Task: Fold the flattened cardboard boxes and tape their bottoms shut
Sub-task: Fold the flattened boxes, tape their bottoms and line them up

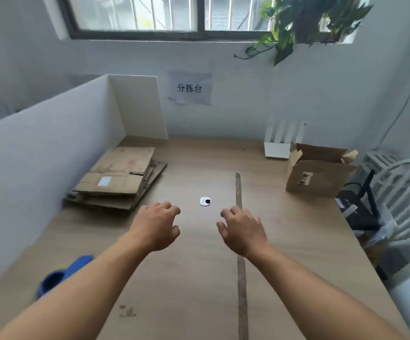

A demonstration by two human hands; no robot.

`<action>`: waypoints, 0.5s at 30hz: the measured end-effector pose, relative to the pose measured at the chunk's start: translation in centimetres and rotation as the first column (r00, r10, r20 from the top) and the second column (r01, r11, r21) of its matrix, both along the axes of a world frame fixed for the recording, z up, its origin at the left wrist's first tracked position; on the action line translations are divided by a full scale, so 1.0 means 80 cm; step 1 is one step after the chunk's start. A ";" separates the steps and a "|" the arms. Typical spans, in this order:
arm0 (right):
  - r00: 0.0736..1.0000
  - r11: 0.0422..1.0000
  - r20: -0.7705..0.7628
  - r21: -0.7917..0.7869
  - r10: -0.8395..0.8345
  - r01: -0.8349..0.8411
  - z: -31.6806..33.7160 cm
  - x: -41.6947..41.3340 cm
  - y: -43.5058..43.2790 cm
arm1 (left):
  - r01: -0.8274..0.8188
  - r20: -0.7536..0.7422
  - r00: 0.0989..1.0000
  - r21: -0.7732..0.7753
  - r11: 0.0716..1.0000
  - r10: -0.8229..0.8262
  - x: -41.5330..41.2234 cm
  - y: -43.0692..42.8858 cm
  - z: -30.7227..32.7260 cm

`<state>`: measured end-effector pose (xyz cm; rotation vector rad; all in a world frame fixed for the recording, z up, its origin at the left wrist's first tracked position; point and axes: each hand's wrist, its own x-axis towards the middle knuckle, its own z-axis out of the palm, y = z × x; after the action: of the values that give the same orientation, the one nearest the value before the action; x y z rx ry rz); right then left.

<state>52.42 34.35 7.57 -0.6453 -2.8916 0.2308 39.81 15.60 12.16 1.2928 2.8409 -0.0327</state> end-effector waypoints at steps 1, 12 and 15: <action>0.998 0.998 0.031 0.046 0.050 -0.051 0.006 -0.009 -0.033 | -0.040 -0.005 0.999 -0.012 0.999 0.040 0.001 -0.039 0.005; 0.934 0.932 0.155 0.116 0.323 -0.342 0.029 -0.127 -0.259 | -0.379 0.118 0.916 -0.053 0.924 0.382 -0.038 -0.320 0.005; 0.932 0.936 0.163 0.084 0.325 -0.341 0.025 -0.165 -0.272 | -0.366 0.140 0.917 -0.071 0.928 0.373 -0.071 -0.340 0.003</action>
<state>39.23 12.60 9.57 -0.1516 -3.1153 0.0648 34.10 -11.60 12.36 0.6969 2.8788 0.0103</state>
